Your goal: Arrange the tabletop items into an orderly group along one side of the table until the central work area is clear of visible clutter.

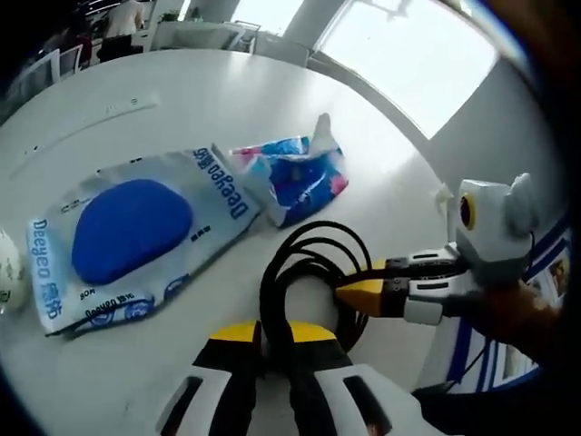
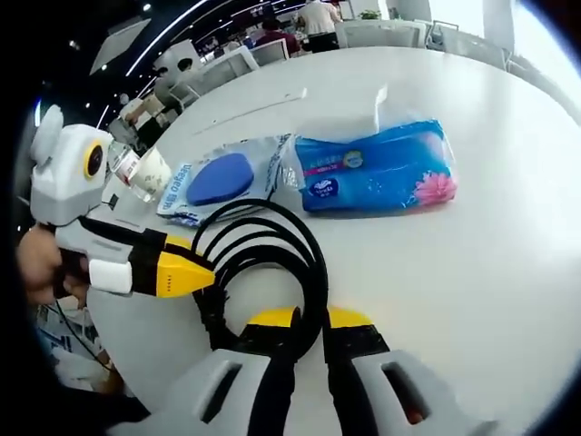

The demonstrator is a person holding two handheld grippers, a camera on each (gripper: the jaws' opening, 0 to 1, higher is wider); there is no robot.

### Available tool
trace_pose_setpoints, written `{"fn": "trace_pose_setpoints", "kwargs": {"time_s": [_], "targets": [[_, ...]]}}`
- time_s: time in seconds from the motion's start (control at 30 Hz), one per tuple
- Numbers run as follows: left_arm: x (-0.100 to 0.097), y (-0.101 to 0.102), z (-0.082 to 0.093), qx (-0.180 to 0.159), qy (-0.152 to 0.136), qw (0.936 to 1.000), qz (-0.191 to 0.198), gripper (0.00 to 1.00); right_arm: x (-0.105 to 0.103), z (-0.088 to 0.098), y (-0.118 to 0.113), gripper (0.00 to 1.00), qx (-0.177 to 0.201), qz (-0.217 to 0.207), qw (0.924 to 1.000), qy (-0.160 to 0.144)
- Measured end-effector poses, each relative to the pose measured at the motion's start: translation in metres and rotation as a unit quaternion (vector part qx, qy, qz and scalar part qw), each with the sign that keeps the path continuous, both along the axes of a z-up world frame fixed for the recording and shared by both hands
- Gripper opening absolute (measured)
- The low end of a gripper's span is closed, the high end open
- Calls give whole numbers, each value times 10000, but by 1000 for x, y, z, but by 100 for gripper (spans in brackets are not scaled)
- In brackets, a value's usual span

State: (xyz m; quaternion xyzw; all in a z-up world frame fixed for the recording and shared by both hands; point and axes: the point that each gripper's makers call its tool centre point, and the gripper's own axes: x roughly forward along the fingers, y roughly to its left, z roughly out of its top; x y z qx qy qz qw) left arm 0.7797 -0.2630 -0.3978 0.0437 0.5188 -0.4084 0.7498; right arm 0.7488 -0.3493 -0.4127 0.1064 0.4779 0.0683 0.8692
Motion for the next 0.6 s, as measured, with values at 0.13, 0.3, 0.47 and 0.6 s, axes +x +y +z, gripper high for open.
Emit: {"fn": "trace_pose_setpoints", "kwargs": {"time_s": [0.13,0.3,0.47,0.6], "targets": [[-1,1,4,-34,-25,10000,-17,13,0,5,1,8,-100,116,9998,-133],[-3,3,9,-95,-116,9999,-65,17,0,11,4,14,-39,172,9995,-269],[-8,8,16,-176,-189,9996,-152,23,1,19,6,23,-50,327,9982,-503],[-12,15,23,-282,-295,9990,-184,28,3,33,5,33,-124,486,9959,-748]]}}
